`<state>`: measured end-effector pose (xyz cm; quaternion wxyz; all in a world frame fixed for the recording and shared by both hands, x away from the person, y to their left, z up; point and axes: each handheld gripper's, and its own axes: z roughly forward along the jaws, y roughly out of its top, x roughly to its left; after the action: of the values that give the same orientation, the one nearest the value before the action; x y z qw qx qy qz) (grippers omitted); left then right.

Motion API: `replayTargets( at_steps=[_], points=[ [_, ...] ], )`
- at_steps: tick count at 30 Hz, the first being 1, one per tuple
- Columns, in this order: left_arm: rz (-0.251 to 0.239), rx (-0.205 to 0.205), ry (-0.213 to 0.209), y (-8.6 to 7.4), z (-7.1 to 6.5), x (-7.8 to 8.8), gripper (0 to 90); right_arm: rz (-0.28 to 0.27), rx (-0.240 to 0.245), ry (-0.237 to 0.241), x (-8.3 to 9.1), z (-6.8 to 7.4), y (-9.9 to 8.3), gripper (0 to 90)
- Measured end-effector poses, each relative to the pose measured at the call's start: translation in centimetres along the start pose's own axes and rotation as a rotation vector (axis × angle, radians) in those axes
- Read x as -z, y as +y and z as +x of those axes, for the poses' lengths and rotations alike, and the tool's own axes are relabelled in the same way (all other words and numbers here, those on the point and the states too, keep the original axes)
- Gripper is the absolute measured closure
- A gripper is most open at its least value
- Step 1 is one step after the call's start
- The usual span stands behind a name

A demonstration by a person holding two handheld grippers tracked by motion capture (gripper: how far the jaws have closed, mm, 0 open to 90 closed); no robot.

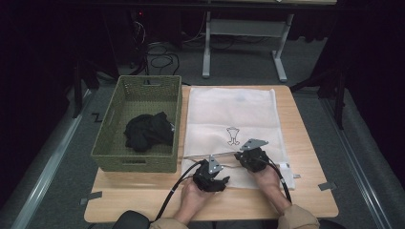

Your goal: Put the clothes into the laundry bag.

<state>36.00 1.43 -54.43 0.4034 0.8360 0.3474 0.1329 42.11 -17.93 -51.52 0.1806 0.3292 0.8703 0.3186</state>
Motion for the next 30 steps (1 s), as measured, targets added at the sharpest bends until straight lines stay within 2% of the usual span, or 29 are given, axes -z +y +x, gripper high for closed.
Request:
replayTargets(
  at_steps=[8, 21, 30],
  points=[
    [0.000, 0.005, -0.005, 0.0, 0.1, 0.0, 38.0, -0.006, -0.001, 0.017, 0.6, -0.2, 0.3, 87.3],
    [-0.004, 0.014, -0.010, 0.0, 0.1, 0.0, 38.1, -0.021, 0.025, 0.026, 1.8, -0.8, 1.8, 87.7],
    [-0.002, 0.003, -0.001, 0.0, 0.1, 0.0, 38.0, -0.029, 0.030, 0.027, 2.4, -1.0, 2.6, 87.7]
  ],
)
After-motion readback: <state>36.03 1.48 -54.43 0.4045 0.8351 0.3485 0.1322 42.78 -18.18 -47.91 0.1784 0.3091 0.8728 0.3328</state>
